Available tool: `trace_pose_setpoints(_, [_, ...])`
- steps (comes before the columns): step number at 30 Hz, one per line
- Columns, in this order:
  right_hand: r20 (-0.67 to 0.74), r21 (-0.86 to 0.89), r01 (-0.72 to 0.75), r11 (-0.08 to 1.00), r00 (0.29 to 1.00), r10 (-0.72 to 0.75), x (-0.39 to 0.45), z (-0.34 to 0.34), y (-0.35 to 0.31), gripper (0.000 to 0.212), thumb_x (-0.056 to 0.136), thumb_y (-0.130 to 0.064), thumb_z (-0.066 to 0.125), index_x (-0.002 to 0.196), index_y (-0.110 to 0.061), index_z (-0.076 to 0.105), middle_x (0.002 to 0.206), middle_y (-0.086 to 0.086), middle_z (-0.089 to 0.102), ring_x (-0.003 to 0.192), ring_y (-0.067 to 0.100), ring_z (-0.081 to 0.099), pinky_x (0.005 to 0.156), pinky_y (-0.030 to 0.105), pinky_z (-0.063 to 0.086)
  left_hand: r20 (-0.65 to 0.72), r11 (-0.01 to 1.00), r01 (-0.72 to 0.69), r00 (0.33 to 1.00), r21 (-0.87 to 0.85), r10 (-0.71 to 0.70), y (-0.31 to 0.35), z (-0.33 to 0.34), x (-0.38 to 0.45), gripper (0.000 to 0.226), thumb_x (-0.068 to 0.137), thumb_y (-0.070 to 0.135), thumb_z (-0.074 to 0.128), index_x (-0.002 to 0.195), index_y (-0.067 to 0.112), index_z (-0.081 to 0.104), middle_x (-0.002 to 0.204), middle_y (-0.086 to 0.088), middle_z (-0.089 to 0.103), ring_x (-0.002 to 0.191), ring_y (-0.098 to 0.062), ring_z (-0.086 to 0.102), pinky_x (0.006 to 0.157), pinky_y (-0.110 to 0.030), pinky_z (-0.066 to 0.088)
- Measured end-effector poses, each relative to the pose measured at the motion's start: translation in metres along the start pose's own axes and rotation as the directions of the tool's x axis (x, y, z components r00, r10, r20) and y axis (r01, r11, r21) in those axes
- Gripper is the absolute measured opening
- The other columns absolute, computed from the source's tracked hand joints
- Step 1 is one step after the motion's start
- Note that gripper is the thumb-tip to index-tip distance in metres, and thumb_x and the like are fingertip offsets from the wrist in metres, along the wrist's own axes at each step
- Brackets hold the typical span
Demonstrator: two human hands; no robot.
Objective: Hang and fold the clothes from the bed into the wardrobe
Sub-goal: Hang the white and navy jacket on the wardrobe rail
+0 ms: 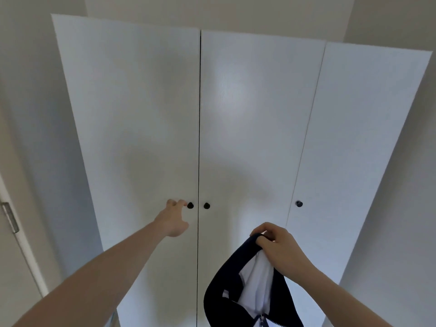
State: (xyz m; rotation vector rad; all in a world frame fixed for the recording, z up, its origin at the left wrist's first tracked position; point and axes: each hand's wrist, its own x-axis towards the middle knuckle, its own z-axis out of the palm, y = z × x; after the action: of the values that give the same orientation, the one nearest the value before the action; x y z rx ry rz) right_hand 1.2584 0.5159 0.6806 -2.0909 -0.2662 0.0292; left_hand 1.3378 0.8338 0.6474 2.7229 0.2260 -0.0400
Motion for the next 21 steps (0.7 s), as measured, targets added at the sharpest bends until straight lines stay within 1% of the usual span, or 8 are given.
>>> trace_pose_setpoints(3, [0.023, 0.002, 0.016, 1.0, 1.0, -0.016, 0.039, 0.006, 0.005, 0.026, 0.091, -0.018, 0.058, 0.085, -0.04, 0.069, 0.079, -0.006, 0.07, 0.052, 0.005, 0.051, 0.046, 0.013, 0.038, 0.019, 0.999, 0.023, 1.0, 0.024, -0.024, 0.001, 0.006, 0.03, 0.071, 0.095, 0.022, 0.059, 0.156, 0.028, 0.023, 0.156, -0.007, 0.015, 0.113, -0.031, 0.061, 0.095, -0.037, 0.051])
trace_pose_setpoints(5, [0.052, -0.006, 0.035, 0.999, 0.998, -0.035, 0.064, 0.011, 0.011, 0.023, 0.093, -0.018, 0.058, 0.093, -0.039, 0.067, 0.084, -0.007, 0.069, 0.048, 0.002, 0.05, 0.045, 0.014, 0.038, 0.047, 0.999, 0.019, 0.999, 0.041, -0.021, 0.001, 0.012, 0.047, 0.071, 0.095, 0.021, 0.058, 0.156, 0.028, 0.023, 0.157, -0.007, 0.015, 0.114, -0.032, 0.06, 0.097, -0.037, 0.051])
trace_pose_setpoints(8, [0.104, -0.012, 0.082, 0.997, 0.991, -0.081, 0.103, 0.017, 0.021, 0.025, 0.094, -0.016, 0.058, 0.103, -0.039, 0.063, 0.095, -0.006, 0.067, 0.043, 0.002, 0.05, 0.045, 0.015, 0.039, 0.068, 0.999, 0.0, 0.998, 0.032, -0.002, 0.0, 0.023, 0.07, 0.069, 0.096, 0.019, 0.056, 0.157, 0.027, 0.024, 0.158, -0.004, 0.018, 0.122, -0.031, 0.056, 0.102, -0.036, 0.047])
trace_pose_setpoints(10, [0.145, -0.039, 0.121, 0.992, 0.983, -0.114, 0.127, 0.023, 0.028, 0.025, 0.096, -0.02, 0.059, 0.111, -0.04, 0.059, 0.102, -0.008, 0.065, 0.046, 0.002, 0.054, 0.048, 0.015, 0.042, 0.071, 1.0, -0.007, 0.997, 0.015, 0.006, -0.001, 0.031, 0.081, 0.07, 0.095, 0.017, 0.055, 0.157, 0.026, 0.024, 0.159, -0.001, 0.023, 0.129, -0.028, 0.051, 0.106, -0.035, 0.044])
trace_pose_setpoints(12, [0.202, -0.099, 0.169, 0.981, 0.968, -0.147, 0.15, 0.031, 0.035, 0.029, 0.099, -0.026, 0.059, 0.122, -0.043, 0.055, 0.11, -0.013, 0.061, 0.056, 0.002, 0.059, 0.057, 0.016, 0.047, 0.051, 1.0, -0.013, 0.999, -0.029, 0.014, -0.004, 0.039, 0.088, 0.07, 0.093, 0.014, 0.055, 0.156, 0.026, 0.026, 0.157, 0.002, 0.029, 0.128, -0.026, 0.051, 0.105, -0.033, 0.044])
trace_pose_setpoints(15, [0.281, -0.199, 0.225, 0.954, 0.946, -0.165, 0.181, 0.044, 0.045, 0.044, 0.101, -0.03, 0.057, 0.14, -0.044, 0.044, 0.122, -0.018, 0.054, 0.079, 0.004, 0.058, 0.079, 0.021, 0.051, -0.023, 0.995, 0.009, 1.0, -0.095, -0.011, -0.007, 0.046, 0.094, 0.063, 0.09, 0.011, 0.054, 0.149, 0.028, 0.037, 0.148, 0.007, 0.04, 0.119, -0.023, 0.055, 0.099, -0.033, 0.047])
trace_pose_setpoints(17, [0.319, -0.249, 0.254, 0.935, 0.933, -0.169, 0.199, 0.054, 0.05, 0.052, 0.101, -0.029, 0.056, 0.148, -0.042, 0.037, 0.127, -0.015, 0.05, 0.089, 0.007, 0.056, 0.088, 0.024, 0.05, -0.077, 0.994, 0.024, 0.997, -0.106, -0.033, -0.007, 0.05, 0.093, 0.059, 0.089, 0.012, 0.053, 0.144, 0.029, 0.043, 0.142, 0.01, 0.046, 0.115, -0.021, 0.057, 0.097, -0.033, 0.047])
trace_pose_setpoints(21, [0.39, -0.312, 0.297, 0.903, 0.906, -0.163, 0.229, 0.077, 0.058, 0.057, 0.102, -0.026, 0.054, 0.153, -0.037, 0.032, 0.138, -0.006, 0.048, 0.112, 0.011, 0.055, 0.098, 0.024, 0.045, -0.153, 0.993, 0.034, 0.987, -0.11, -0.051, -0.01, 0.056, 0.078, 0.054, 0.087, 0.011, 0.052, 0.137, 0.032, 0.051, 0.132, 0.017, 0.052, 0.104, -0.012, 0.056, 0.087, -0.024, 0.042])
